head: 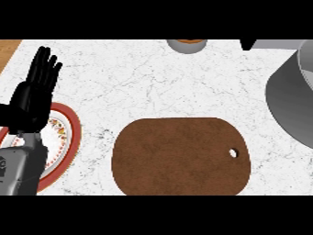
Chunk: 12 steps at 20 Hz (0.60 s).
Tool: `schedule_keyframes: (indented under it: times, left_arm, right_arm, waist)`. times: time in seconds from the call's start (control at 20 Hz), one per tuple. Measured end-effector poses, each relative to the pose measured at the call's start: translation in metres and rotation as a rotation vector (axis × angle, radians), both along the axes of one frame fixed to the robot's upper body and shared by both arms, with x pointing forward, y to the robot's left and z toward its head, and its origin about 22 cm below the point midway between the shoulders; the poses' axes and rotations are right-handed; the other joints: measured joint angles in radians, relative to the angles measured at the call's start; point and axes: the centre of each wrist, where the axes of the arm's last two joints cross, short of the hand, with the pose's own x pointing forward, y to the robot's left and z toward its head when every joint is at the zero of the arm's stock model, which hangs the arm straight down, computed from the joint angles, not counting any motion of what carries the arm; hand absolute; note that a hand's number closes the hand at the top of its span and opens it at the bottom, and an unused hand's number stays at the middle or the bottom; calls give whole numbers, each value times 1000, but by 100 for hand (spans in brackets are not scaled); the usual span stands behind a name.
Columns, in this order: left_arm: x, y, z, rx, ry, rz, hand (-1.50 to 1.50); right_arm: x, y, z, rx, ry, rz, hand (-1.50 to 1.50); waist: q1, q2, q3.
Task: Pick the can from the cutting board and place it in the pot
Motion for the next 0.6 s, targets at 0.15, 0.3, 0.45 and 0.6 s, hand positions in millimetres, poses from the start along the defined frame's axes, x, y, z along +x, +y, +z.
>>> schedule_keyframes:
  times: [0.15, 0.3, 0.45, 0.6]
  left_arm:
    - [1, 5, 1, -1, 1, -1, 0]
    - [1, 0, -2, -4, 3, -3, 0]
    - [3, -3, -2, -11, 6, -6, 0]
    - [2, 1, -7, -8, 10, 6, 0]
  right_arm:
    - [3, -3, -5, 69, 70, 29, -150]
    - [5, -4, -9, 102, 101, 102, -150]
    - [9, -3, -11, 118, 69, 151, -150]
    - [13, -1, -9, 206, -4, 195, -150]
  waist:
    - [1, -2, -5]
    - [-1, -3, -9]
    - [-5, -5, -12]
    - [-11, -6, -9]
